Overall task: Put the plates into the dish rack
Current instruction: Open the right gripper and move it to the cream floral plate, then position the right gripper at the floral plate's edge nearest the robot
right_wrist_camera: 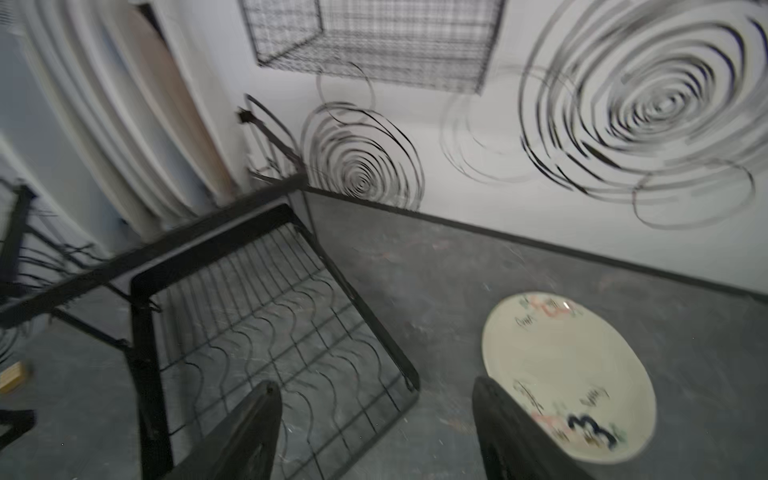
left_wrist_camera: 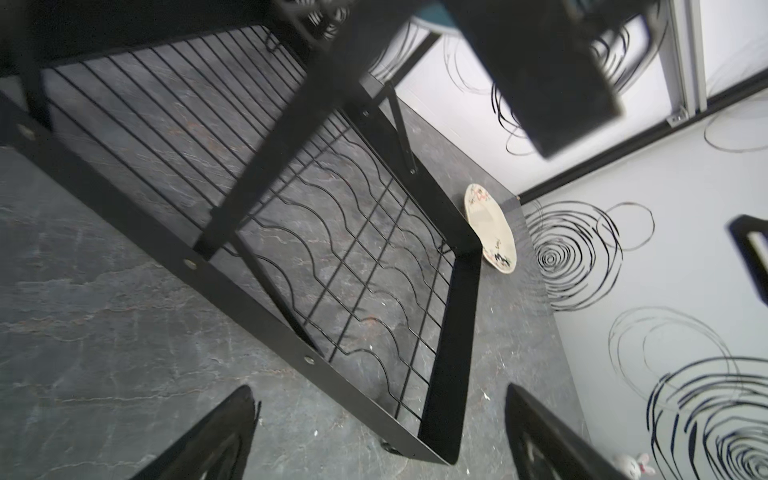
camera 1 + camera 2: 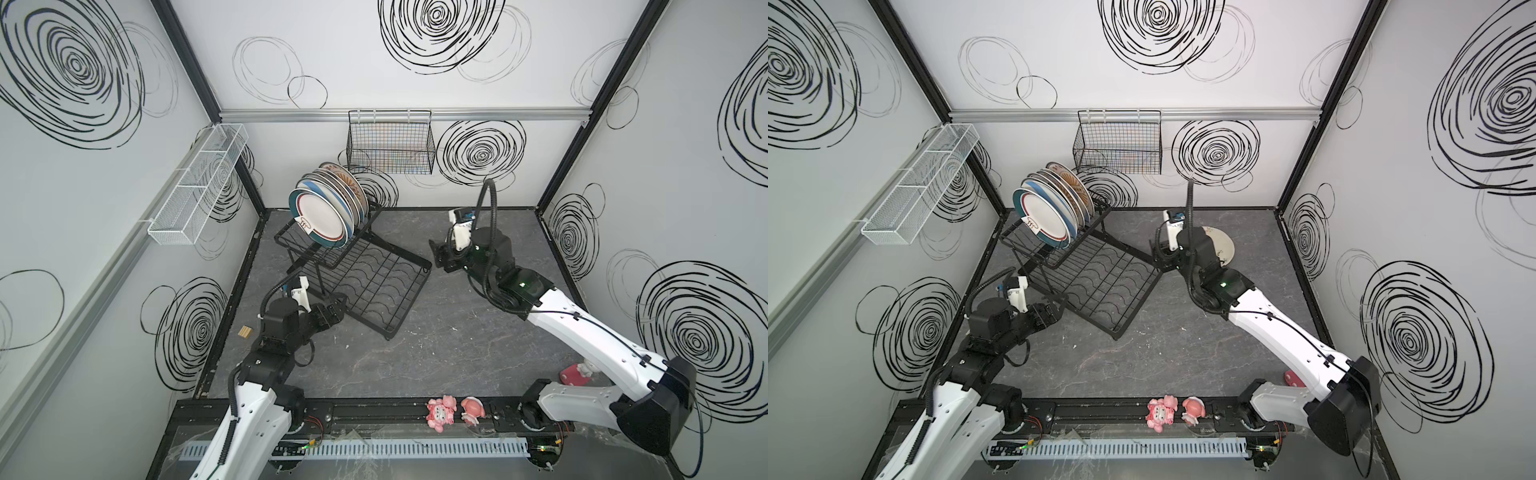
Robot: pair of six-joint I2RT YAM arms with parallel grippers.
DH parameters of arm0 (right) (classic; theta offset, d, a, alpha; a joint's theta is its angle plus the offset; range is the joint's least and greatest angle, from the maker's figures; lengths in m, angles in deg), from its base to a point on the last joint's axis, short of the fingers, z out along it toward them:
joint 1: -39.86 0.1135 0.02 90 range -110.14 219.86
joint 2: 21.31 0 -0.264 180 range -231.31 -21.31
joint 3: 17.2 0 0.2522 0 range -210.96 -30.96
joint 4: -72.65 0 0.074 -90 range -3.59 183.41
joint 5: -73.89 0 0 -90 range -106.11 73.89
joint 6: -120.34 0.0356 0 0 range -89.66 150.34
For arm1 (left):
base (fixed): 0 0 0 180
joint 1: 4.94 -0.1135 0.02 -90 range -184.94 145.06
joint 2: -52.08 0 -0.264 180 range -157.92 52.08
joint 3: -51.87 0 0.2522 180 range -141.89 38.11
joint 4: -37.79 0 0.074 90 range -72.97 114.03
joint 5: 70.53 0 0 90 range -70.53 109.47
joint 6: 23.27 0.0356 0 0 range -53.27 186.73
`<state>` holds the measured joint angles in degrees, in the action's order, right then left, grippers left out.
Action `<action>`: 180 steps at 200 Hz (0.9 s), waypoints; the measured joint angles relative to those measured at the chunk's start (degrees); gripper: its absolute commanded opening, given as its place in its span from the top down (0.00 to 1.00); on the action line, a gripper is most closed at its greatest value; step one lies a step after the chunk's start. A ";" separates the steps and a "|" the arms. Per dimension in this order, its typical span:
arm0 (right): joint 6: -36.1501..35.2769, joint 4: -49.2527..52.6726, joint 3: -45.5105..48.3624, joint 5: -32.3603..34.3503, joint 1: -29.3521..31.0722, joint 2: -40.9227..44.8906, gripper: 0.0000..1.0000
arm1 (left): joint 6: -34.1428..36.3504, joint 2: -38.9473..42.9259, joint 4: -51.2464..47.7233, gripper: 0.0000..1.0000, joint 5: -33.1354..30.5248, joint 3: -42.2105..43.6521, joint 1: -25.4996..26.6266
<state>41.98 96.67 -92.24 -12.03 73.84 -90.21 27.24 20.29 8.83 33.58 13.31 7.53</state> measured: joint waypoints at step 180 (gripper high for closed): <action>5.35 -5.92 -9.03 -25.83 -24.92 -39.85 0.22 | 1.29 -11.10 9.62 0.04 -11.82 -2.43 22.16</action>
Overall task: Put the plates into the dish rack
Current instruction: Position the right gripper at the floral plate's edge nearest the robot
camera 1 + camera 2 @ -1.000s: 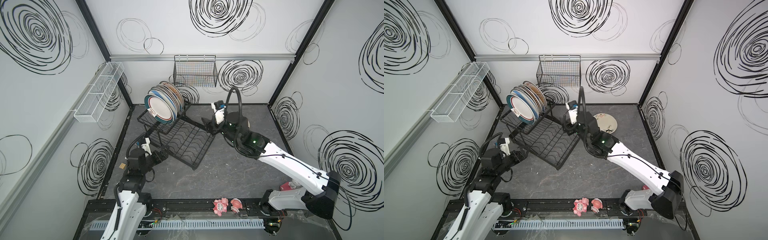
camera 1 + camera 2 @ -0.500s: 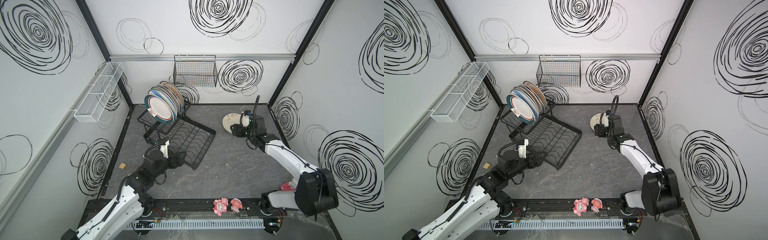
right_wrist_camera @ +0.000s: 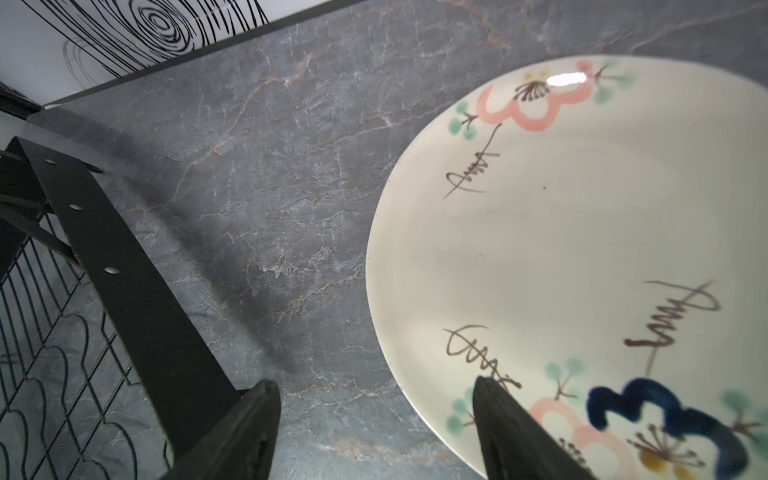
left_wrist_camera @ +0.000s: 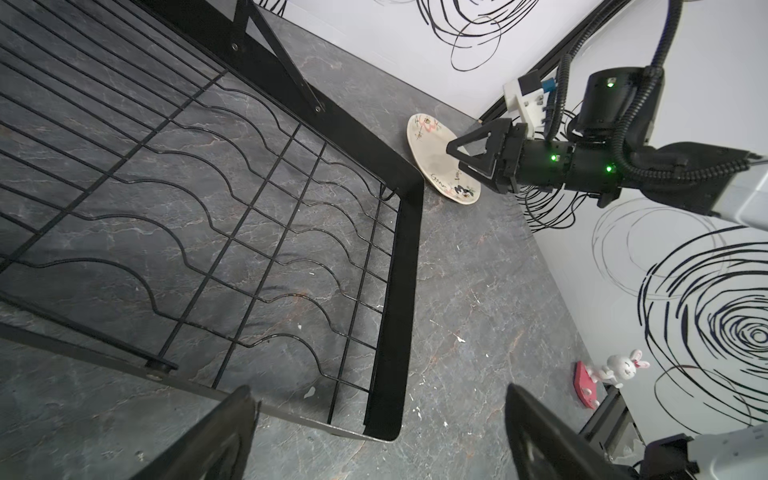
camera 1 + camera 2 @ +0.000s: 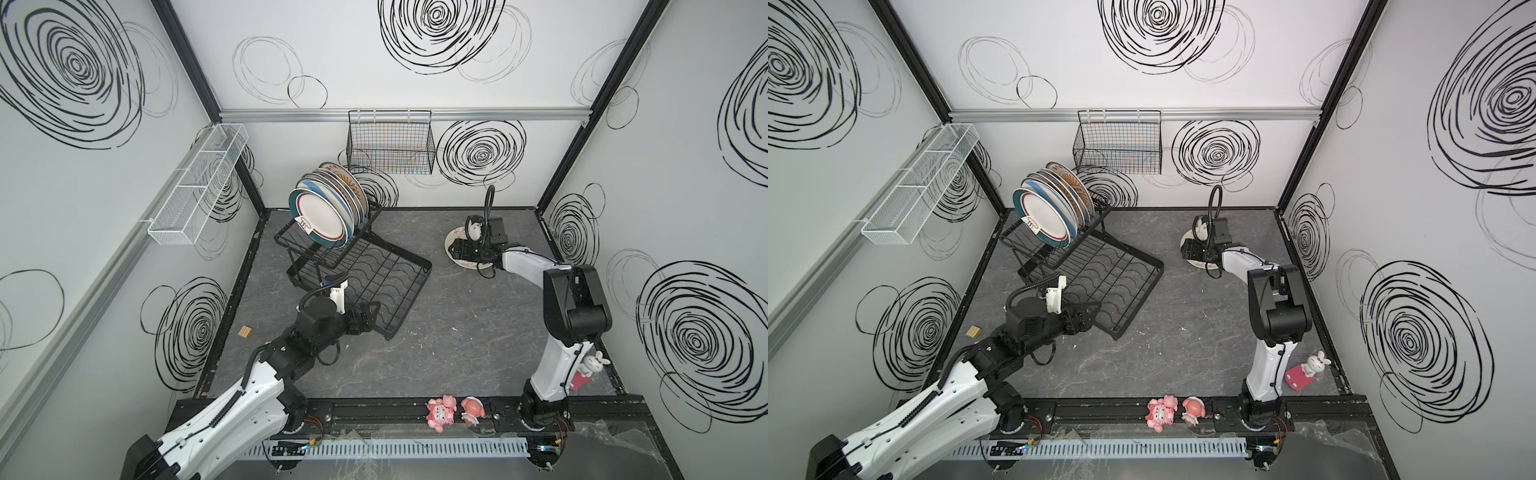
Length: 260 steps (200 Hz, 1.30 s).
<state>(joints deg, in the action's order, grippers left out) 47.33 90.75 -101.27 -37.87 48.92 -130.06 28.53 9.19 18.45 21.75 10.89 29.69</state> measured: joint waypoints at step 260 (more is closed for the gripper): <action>2.51 -3.76 25.92 2.38 4.35 16.96 0.20 | 7.52 -9.53 1.03 0.04 3.26 -7.52 -2.12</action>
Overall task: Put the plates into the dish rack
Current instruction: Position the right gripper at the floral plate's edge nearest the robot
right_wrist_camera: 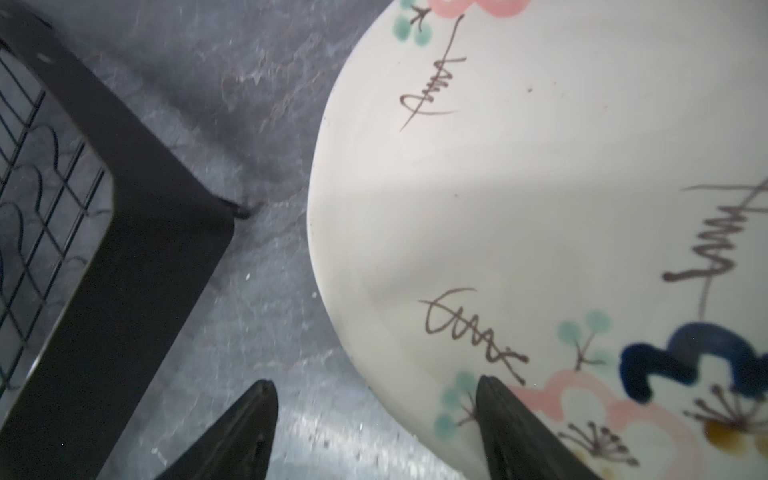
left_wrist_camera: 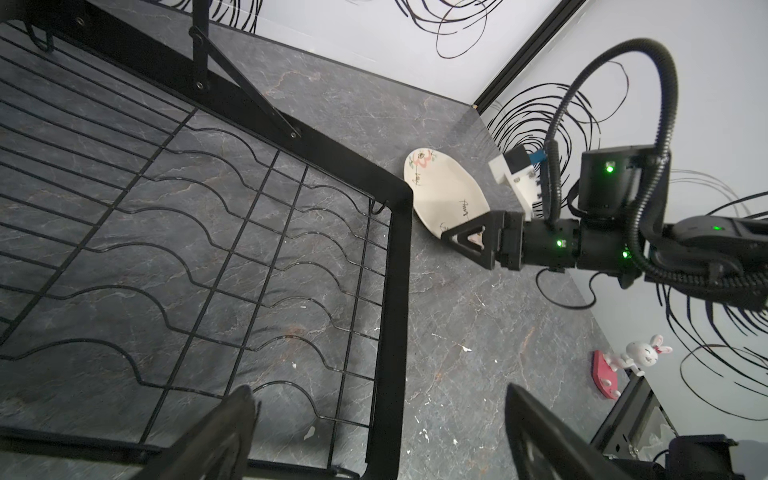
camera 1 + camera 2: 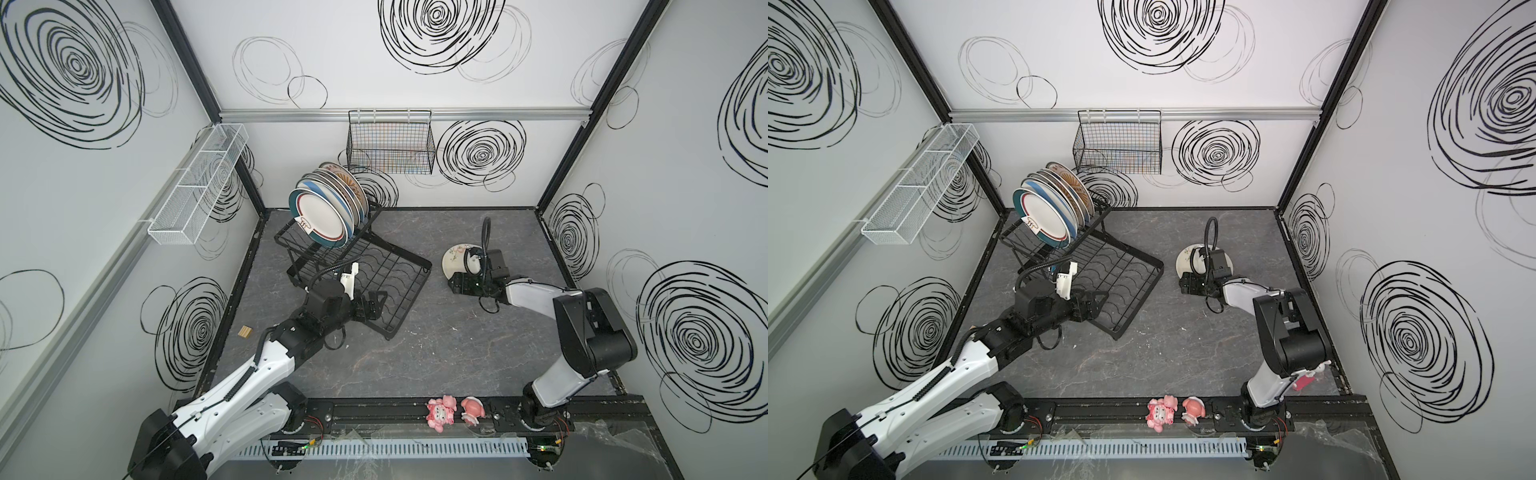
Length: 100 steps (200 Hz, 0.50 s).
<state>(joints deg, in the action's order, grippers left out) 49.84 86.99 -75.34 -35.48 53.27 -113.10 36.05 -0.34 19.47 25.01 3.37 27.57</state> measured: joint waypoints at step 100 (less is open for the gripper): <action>13.35 1.05 19.39 -0.11 -7.74 34.40 0.23 | 0.90 -1.55 0.55 0.04 1.92 -0.50 -1.09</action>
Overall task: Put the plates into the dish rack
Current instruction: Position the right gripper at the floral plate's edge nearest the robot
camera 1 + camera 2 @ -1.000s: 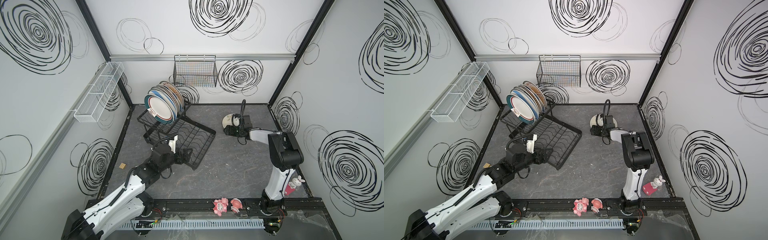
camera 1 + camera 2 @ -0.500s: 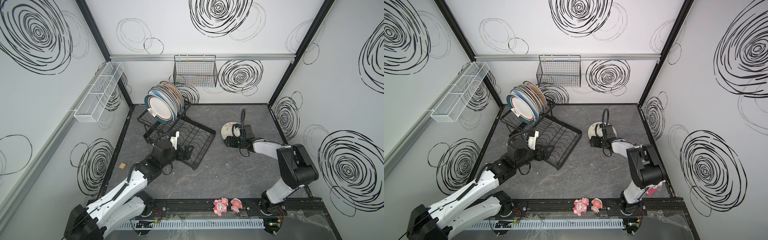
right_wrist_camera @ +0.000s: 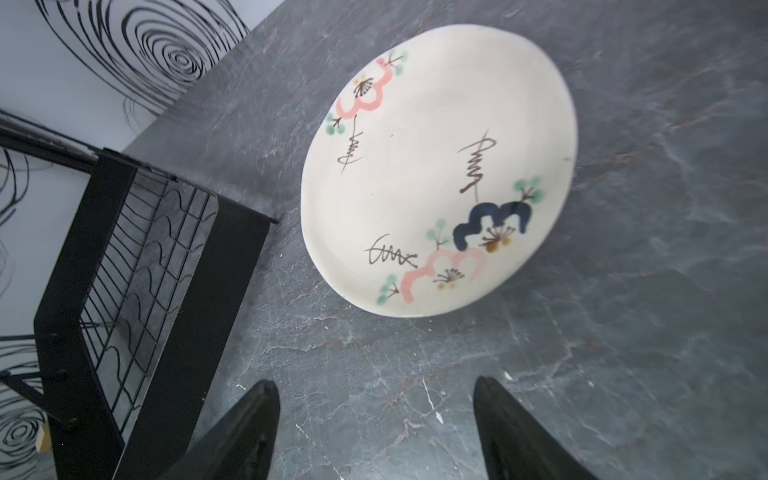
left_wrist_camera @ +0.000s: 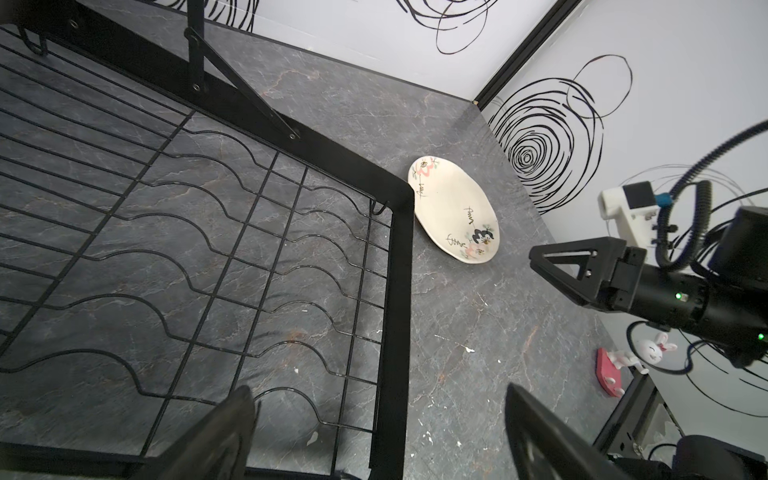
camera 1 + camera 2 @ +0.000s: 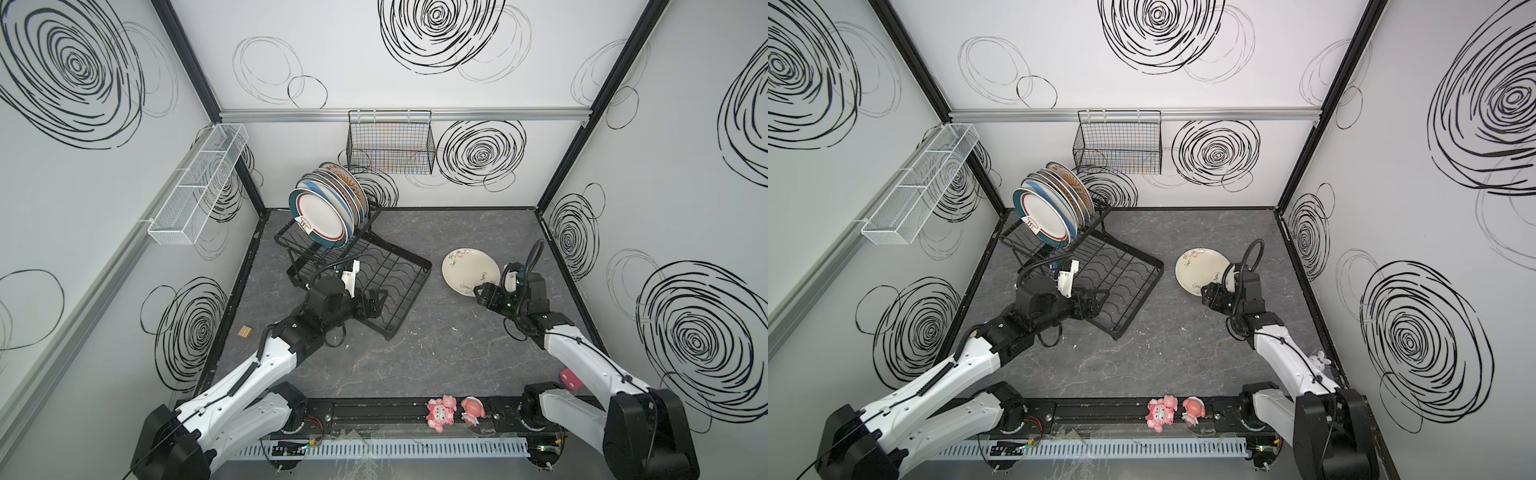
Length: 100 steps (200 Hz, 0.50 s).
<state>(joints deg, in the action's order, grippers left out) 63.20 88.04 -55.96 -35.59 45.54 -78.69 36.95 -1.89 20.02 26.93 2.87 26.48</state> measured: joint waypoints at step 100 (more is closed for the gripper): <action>6.95 -12.31 7.87 -8.28 -13.31 -5.22 0.37 | -2.08 5.49 0.83 0.04 3.23 6.08 -6.34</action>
<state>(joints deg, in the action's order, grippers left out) 70.15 75.74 -48.09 -43.88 32.22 -83.92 34.87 3.59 20.85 30.17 8.94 20.14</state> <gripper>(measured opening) 0.641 0.960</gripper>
